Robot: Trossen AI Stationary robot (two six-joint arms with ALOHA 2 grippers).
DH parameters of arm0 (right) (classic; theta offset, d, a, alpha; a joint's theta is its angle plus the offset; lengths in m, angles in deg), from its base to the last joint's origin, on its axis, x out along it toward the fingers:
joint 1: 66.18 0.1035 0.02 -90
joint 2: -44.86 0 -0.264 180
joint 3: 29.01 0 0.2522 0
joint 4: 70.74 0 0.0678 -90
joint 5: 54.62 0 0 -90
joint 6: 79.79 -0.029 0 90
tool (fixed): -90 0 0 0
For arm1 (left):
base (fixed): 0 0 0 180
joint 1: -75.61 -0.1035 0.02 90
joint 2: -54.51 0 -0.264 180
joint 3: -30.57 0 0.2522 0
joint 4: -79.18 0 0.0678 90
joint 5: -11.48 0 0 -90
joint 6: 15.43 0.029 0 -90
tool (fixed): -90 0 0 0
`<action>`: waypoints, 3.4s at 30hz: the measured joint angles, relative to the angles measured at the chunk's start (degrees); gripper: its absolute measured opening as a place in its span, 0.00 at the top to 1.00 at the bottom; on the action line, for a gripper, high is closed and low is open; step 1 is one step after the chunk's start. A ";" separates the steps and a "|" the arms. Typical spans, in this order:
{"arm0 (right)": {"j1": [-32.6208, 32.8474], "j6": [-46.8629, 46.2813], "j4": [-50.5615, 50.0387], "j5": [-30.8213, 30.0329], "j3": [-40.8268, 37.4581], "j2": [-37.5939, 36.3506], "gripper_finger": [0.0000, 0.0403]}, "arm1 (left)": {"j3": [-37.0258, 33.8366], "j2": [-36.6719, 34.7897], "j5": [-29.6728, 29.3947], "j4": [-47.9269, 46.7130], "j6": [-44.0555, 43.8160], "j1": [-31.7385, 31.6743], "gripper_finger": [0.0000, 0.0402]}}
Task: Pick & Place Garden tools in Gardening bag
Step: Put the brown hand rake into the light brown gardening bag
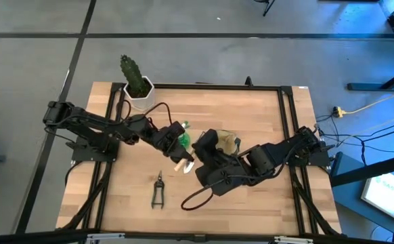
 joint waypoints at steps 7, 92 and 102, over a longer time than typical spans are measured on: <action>-0.01 -6.48 3.41 -9.56 0.00 -0.02 0.33 | -0.09 -0.20 -5.67 1.65 4.20 0.02 0.84; 10.53 -75.74 10.32 16.87 -19.23 -16.03 0.99 | -7.43 -1.25 -24.61 -2.21 63.17 -3.48 0.84; 5.77 -66.70 55.81 34.58 -60.17 -34.75 0.99 | -7.43 -1.25 -29.95 -1.46 63.03 -0.68 0.84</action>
